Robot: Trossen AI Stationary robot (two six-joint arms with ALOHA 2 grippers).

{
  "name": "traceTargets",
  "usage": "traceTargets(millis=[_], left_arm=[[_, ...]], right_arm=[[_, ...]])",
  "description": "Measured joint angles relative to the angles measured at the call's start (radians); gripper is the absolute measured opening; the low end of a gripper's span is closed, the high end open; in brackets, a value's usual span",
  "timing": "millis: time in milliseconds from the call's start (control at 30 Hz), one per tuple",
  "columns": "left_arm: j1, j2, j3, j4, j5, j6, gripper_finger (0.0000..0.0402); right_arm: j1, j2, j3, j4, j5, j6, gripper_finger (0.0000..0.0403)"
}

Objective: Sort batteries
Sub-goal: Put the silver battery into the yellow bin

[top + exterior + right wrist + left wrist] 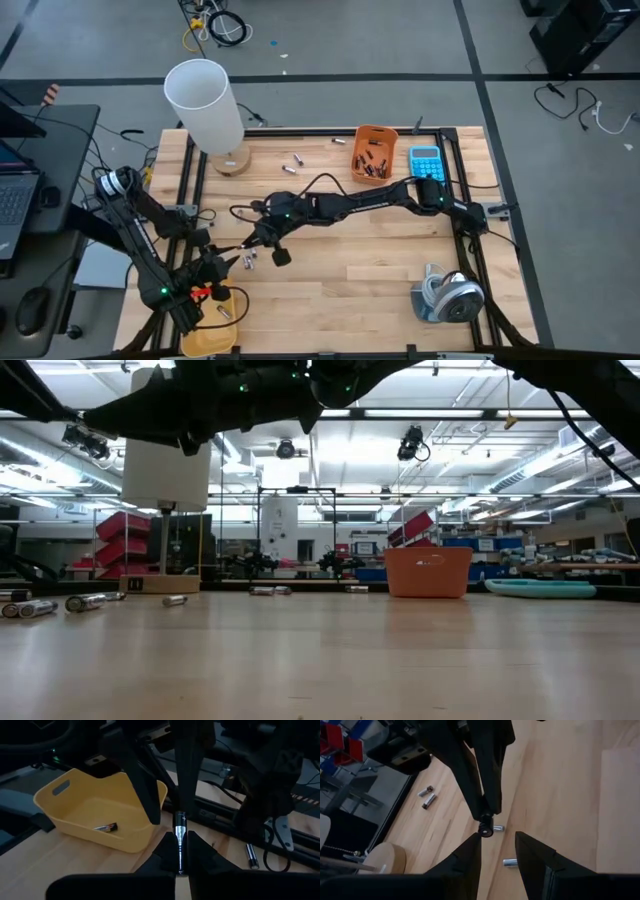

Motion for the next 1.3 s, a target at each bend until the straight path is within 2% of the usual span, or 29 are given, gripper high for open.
traceTargets(millis=[167, 367, 867, 1000, 1300], left_arm=[[0.000, 0.000, -0.018, 0.015, -0.016, -0.011, 0.0122], [0.010, 0.000, -0.019, 0.004, -0.119, -0.075, 0.0122], [0.033, 0.000, -0.018, -0.001, -0.096, -0.080, 0.0118], [0.032, 0.000, -0.018, -0.001, -0.094, -0.080, 0.0099], [0.032, 0.000, -0.017, -0.002, -0.076, -0.079, 0.0020]], right_arm=[[0.000, 0.000, 0.000, -0.001, 0.000, -0.004, 0.0012], [0.005, 0.000, 0.001, 0.020, -0.002, -0.005, 0.0012], [0.007, 0.000, 0.001, 0.016, -0.001, -0.013, 0.0012], [0.007, 0.000, 0.001, 0.017, -0.001, -0.016, 0.0012], [0.007, 0.000, 0.001, 0.012, -0.003, -0.019, 0.0015]])
